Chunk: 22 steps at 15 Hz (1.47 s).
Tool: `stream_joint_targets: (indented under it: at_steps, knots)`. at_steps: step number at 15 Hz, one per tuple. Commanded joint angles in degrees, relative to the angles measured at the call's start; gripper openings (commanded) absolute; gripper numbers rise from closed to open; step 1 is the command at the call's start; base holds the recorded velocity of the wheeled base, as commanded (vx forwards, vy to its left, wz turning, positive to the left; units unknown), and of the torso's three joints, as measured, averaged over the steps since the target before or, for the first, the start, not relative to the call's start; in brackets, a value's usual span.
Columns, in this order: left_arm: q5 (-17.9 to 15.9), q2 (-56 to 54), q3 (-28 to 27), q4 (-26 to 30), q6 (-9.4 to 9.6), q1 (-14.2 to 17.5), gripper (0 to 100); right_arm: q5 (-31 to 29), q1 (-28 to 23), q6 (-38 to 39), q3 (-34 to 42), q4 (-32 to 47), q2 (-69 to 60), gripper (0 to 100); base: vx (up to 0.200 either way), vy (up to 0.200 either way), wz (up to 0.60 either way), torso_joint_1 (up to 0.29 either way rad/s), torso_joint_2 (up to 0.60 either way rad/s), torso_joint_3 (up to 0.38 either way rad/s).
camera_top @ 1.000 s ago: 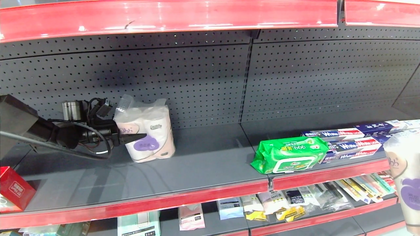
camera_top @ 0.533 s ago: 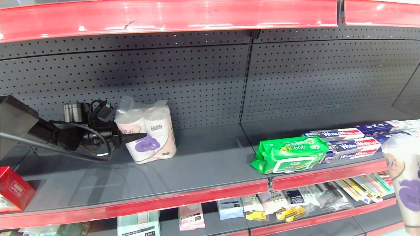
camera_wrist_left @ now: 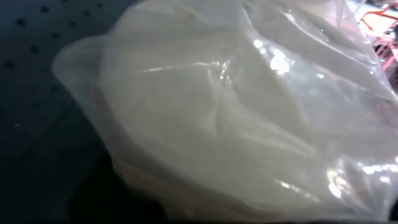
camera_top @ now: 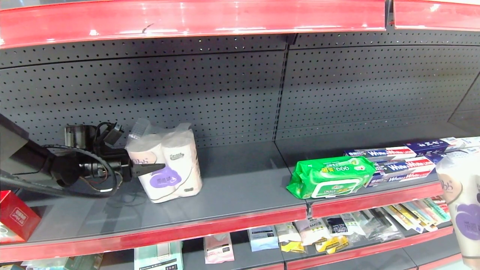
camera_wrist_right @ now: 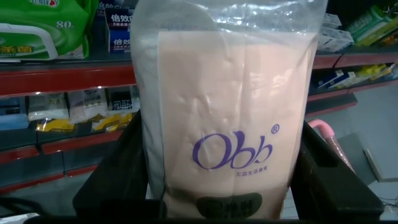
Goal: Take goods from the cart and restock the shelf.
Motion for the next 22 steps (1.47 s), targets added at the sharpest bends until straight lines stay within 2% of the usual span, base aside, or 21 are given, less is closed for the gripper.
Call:
stream_joint_targets:
  at_steps: [1,3,9,14,22]
  knots:
    - [-0.83,-3.97,5.43,-2.25,0.31,0.22,0,0.08,0.0,-0.01,-0.44,-0.01,0.42,0,0.0,0.0,0.0,0.0,0.0,0.0]
    - [-1.98,-3.97,9.13,-8.05,1.19,1.63,0,0.08,0.09,-0.01,-0.79,-0.01,0.69,0,0.0,0.0,0.0,0.0,0.0,0.0]
    - [-4.09,-4.15,17.91,-18.33,1.28,2.68,0,0.08,0.17,-0.01,-0.79,-0.01,0.86,0,0.0,0.0,0.0,0.0,0.0,0.0]
    - [-5.67,-4.41,20.9,-21.85,1.37,2.68,0,0.08,0.17,-0.01,-0.79,-0.01,0.86,0,0.0,0.0,0.0,0.0,0.0,0.0]
    - [-5.67,-5.29,23.89,-23.08,1.46,2.68,0,0.08,0.17,0.07,-1.14,-0.01,1.3,0,0.0,0.0,0.0,0.0,0.0,0.0]
